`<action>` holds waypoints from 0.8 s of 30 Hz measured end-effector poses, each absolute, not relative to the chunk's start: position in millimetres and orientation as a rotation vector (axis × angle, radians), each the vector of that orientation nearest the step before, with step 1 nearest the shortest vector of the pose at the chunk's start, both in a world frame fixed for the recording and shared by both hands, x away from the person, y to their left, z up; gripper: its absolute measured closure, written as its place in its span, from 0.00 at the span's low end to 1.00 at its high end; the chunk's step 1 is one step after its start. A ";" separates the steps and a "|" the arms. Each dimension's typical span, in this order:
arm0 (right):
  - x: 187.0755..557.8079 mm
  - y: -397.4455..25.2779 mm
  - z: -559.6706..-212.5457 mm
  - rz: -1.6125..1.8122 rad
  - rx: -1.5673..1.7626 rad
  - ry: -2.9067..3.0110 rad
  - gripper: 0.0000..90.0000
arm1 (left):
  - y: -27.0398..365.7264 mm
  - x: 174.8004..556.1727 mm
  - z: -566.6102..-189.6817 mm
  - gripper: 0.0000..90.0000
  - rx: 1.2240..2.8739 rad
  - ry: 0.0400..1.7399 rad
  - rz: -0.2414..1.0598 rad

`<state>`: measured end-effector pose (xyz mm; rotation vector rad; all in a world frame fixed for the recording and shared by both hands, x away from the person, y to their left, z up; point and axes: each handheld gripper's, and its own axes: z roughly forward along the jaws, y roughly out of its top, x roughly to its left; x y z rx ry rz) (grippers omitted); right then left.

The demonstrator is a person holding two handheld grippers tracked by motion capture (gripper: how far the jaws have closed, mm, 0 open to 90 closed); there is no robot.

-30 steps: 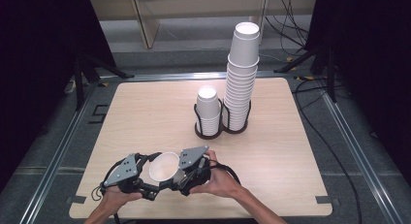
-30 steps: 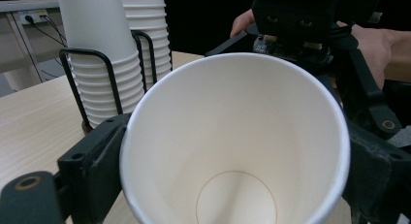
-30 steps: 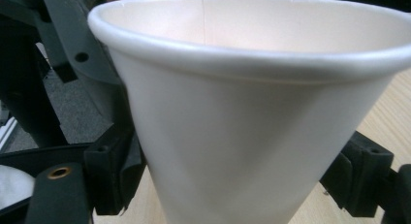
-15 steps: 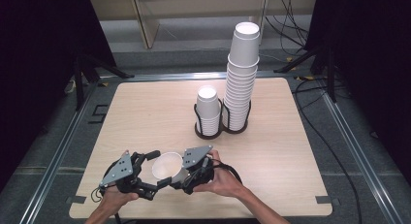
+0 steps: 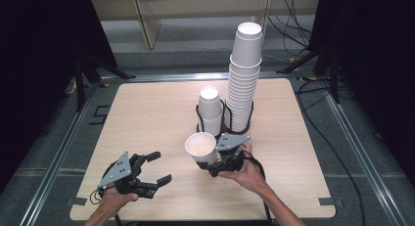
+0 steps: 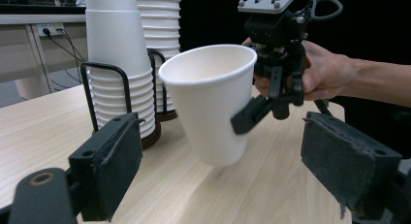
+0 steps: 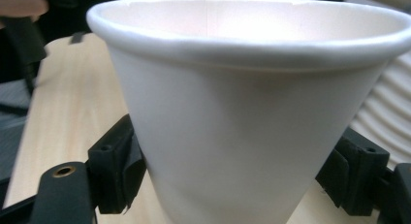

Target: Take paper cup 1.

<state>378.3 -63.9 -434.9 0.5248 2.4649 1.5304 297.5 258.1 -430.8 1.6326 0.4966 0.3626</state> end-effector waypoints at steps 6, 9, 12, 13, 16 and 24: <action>381.0 -92.0 -434.5 1.552 0.605 2.368 0.24 | 257.2 297.6 -433.5 0.16 1.653 0.504 0.372; 381.6 -104.5 -435.0 1.575 0.646 2.326 0.24 | 257.1 299.3 -435.8 0.16 1.679 0.512 0.393; 382.2 -117.4 -434.6 1.556 0.680 2.286 0.23 | 257.6 302.1 -439.7 0.16 1.705 0.526 0.407; 382.3 -119.9 -435.0 1.561 0.693 2.275 0.23 | 258.4 302.8 -440.4 0.16 1.711 0.541 0.416; 382.6 -131.2 -434.2 1.574 0.711 2.238 0.23 | 260.1 305.0 -442.0 0.16 1.702 0.544 0.423; 387.1 -163.3 -434.1 1.568 0.816 2.129 0.23 | 261.7 305.4 -441.9 0.16 1.723 0.553 0.446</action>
